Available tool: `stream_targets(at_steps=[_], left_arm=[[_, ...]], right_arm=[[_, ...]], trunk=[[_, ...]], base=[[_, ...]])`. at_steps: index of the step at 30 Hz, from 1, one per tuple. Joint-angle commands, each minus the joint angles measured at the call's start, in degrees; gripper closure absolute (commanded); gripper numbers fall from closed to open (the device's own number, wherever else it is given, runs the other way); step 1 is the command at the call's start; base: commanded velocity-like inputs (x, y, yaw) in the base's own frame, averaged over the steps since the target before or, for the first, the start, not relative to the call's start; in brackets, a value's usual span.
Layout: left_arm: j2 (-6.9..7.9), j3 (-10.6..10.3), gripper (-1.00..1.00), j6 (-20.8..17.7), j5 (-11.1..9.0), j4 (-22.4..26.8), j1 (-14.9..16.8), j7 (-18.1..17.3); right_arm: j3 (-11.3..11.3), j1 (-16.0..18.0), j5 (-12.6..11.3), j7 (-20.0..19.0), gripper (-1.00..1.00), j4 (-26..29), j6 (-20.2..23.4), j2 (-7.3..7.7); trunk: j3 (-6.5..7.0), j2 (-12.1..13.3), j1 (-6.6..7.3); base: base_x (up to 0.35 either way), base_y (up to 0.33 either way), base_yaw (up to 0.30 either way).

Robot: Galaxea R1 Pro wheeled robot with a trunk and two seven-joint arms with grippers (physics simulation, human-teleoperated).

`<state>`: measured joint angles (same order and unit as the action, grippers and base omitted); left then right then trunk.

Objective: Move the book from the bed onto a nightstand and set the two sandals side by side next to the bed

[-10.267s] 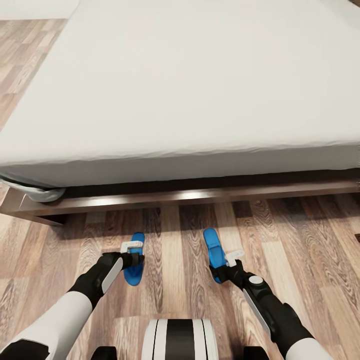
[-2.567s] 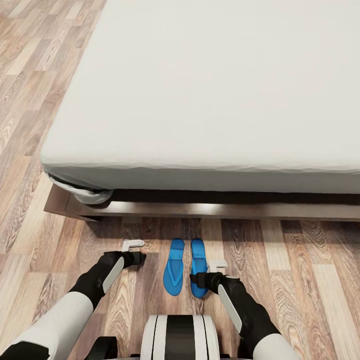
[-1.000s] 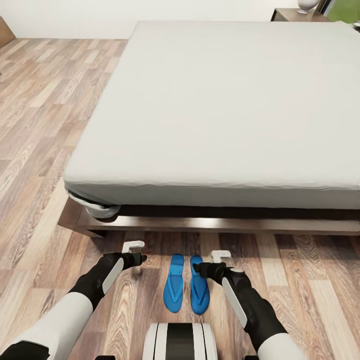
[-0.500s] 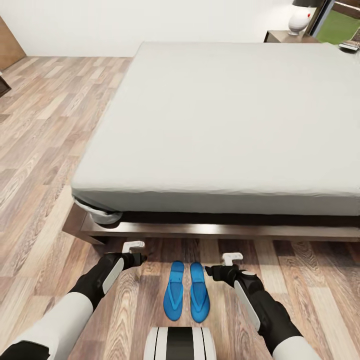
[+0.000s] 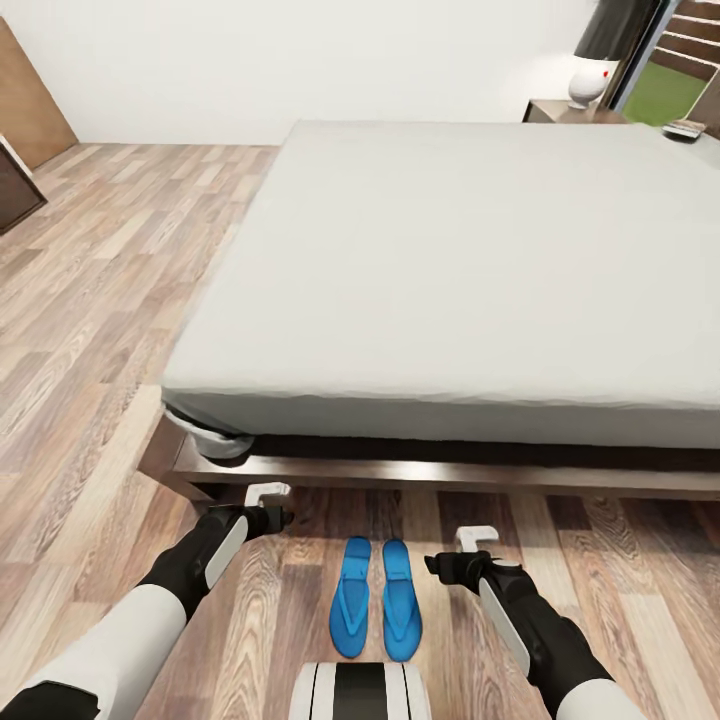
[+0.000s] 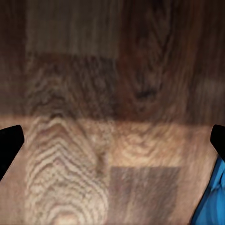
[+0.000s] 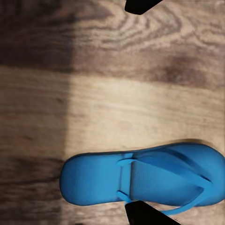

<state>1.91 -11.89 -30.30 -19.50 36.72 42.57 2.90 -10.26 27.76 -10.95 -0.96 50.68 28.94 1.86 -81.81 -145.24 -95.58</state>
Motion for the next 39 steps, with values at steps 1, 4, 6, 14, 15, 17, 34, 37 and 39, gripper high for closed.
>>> stream_targets(at_steps=[1, 4, 6, 14, 15, 17, 34, 37, 39], left_arm=[[0.07, -0.24, -1.00, -0.06, -0.62, 0.10, 0.06, 0.53], [0.08, -0.24, -1.00, -0.04, -0.62, 0.10, 0.06, 0.53], [0.09, -0.24, -1.00, -0.06, -0.62, 0.10, 0.06, 0.53], [0.11, -0.29, -1.00, -0.11, -0.52, 0.10, 0.06, 0.53], [0.09, -0.29, -1.00, -0.11, -0.51, 0.10, 0.06, 0.53], [0.10, -0.29, -1.00, -0.11, -0.51, 0.10, 0.06, 0.53], [0.02, -0.32, -1.00, -0.11, -0.45, 0.10, 0.06, 0.53], [0.02, -0.32, -1.00, -0.11, -0.45, 0.10, 0.06, 0.53], [0.02, -0.32, -1.00, -0.11, -0.45, 0.10, 0.06, 0.52]], right_arm=[[-0.12, 0.01, -0.27, 0.04, -1.00, -0.34, 0.12, 0.07], [-0.15, 0.01, -0.14, 0.04, -1.00, -1.28, -0.25, 0.03], [-0.15, 0.01, -0.12, 0.06, -1.00, -1.53, -0.36, 0.01], [-0.19, 0.01, -0.12, 0.03, -1.00, -1.96, -0.55, -0.01], [-0.19, 0.01, -0.12, 0.03, -1.00, -1.97, -0.55, -0.01], [-0.19, 0.01, -0.12, 0.04, -1.00, -1.98, -0.55, -0.01], [-0.20, 0.01, -0.12, 0.15, -1.00, -1.99, -0.56, -0.01], [-0.20, 0.01, -0.17, 0.16, -1.00, -1.99, -0.56, -0.01], [-0.20, 0.01, -0.19, 0.17, -1.00, -1.99, -0.56, -0.01]], trunk=[[0.20, 0.00, 0.04], [0.86, 0.04, 0.11], [1.30, 0.07, 0.16], [3.08, 0.17, 0.37], [3.30, 0.19, 0.40], [3.74, 0.21, 0.45], [7.51, 0.44, 0.89], [8.17, 0.48, 0.96], [8.61, 0.51, 1.01]], base=[[0.000, 0.000, 0.194], [0.000, 0.000, 0.226], [0.000, 0.000, 0.247], [-0.178, 0.000, 0.264], [-0.302, 0.000, 0.268], [-0.319, 0.000, 0.268], [-0.203, 0.000, 0.268], [-0.011, 0.000, 0.269], [-0.005, 0.000, 0.269]])
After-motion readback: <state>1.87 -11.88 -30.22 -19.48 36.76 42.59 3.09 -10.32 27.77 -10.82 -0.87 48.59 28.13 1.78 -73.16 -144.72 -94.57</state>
